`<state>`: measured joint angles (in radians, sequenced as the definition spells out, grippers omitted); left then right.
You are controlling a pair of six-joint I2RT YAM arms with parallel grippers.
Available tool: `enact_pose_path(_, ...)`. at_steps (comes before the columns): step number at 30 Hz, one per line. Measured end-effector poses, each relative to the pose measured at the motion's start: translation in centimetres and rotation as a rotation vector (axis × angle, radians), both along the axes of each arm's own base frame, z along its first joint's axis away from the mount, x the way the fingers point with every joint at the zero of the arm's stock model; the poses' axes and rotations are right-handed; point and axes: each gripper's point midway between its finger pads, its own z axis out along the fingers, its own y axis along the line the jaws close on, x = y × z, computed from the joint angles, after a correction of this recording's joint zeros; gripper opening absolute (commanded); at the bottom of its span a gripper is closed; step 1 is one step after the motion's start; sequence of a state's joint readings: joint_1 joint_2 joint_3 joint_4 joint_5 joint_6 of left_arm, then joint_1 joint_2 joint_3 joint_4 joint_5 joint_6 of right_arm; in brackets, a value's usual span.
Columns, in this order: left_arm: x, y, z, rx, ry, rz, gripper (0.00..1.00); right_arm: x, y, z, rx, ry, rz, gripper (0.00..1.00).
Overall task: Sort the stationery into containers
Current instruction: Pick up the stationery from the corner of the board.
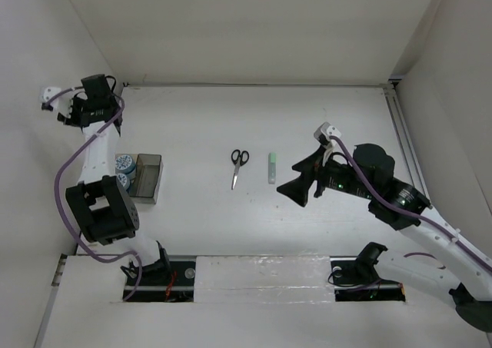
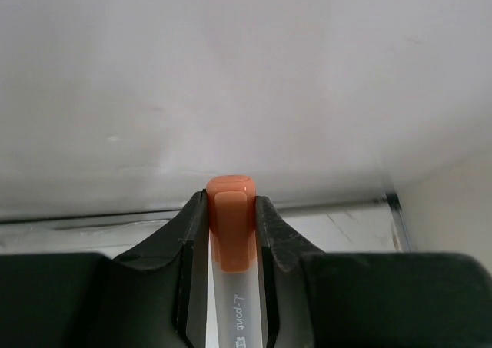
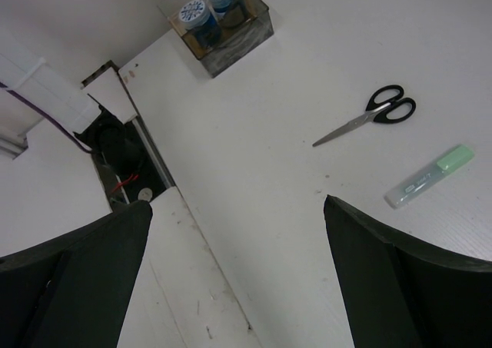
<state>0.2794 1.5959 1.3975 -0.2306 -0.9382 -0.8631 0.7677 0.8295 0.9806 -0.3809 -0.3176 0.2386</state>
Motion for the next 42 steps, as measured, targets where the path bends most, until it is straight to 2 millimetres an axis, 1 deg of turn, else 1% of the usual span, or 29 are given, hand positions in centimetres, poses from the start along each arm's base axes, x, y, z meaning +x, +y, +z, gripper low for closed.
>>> enact_pose_path(3,2.5,-1.8,2.7,0.045,0.084,-0.187,0.0,-0.1,-0.5,0.6,0.013,-0.02,-0.017,1.0)
enact_pose_path(5,3.8,-3.0,3.9,0.076,0.143,-0.314,0.0,-0.2,-0.9,1.0,0.021,-0.033,-0.033,1.0)
enact_pose_path(6,4.2,-3.4,4.1,0.093,0.183,-0.367,0.0,-0.4,-1.2,1.3,0.027,-0.04,-0.037,1.0)
enact_pose_path(8,4.5,-3.9,3.7,0.119,0.248,-0.444,0.0,-0.7,-1.6,1.9,0.042,-0.058,-0.044,1.0)
enact_pose_path(9,4.2,-4.3,3.0,0.127,0.275,-0.483,0.0,-0.8,-1.8,2.3,0.052,-0.068,-0.046,1.0)
enact_pose_path(11,2.7,-5.3,0.6,0.119,0.353,-0.561,0.0,-1.1,-2.1,2.8,0.067,-0.084,-0.052,1.0)
enact_pose_path(13,1.5,-6.2,-0.9,0.11,0.41,-0.623,0.0,-1.3,-2.3,3.1,0.075,-0.093,-0.053,1.0)
enact_pose_path(14,1.2,-6.6,-1.2,0.108,0.43,-0.658,0.0,-1.4,-2.3,3.2,0.077,-0.094,-0.05,1.0)
enact_pose_path(16,1.3,-7.2,-1.3,0.119,0.443,-0.717,0.0,-1.5,-2.2,3.2,0.078,-0.095,-0.045,1.0)
enact_pose_path(20,1.0,-7.9,-1.3,0.136,0.464,-0.8,0.0,-1.5,-2.2,3.1,0.076,-0.093,-0.043,1.0)
enact_pose_path(25,0.6,-7.7,-1.9,0.155,0.529,-0.836,0.0,-1.4,-2.7,3.7,0.088,-0.111,-0.072,1.0)
enact_pose_path(28,1.0,-7.8,-3.0,0.151,0.57,-0.881,0.0,-1.0,-3.2,3.8,0.09,-0.118,-0.106,1.0)
enact_pose_path(30,1.6,-8.3,-4.3,0.143,0.603,-0.945,0.0,-0.6,-3.6,3.8,0.087,-0.118,-0.139,1.0)
enact_pose_path(34,3.0,-10.1,-6.9,0.149,0.668,-1.133,0.0,0.4,-4.2,3.3,0.068,-0.103,-0.209,1.0)
enact_pose_path(36,3.2,-10.9,-8.3,0.154,0.719,-1.211,0.0,0.9,-4.5,2.9,0.053,-0.088,-0.241,1.0)
enact_pose_path(39,2.5,-11.3,-11.1,0.126,0.808,-1.282,0.0,1.6,-4.9,2.2,0.034,-0.062,-0.276,1.0)
enact_pose_path(41,1.6,-11.0,-12.7,0.098,0.859,-1.308,0.0,1.9,-5.1,1.8,0.028,-0.042,-0.295,1.0)
enact_pose_path(42,1.1,-10.8,-13.2,0.091,0.881,-1.312,0.0,2.0,-5.2,1.6,0.025,-0.034,-0.299,1.0)
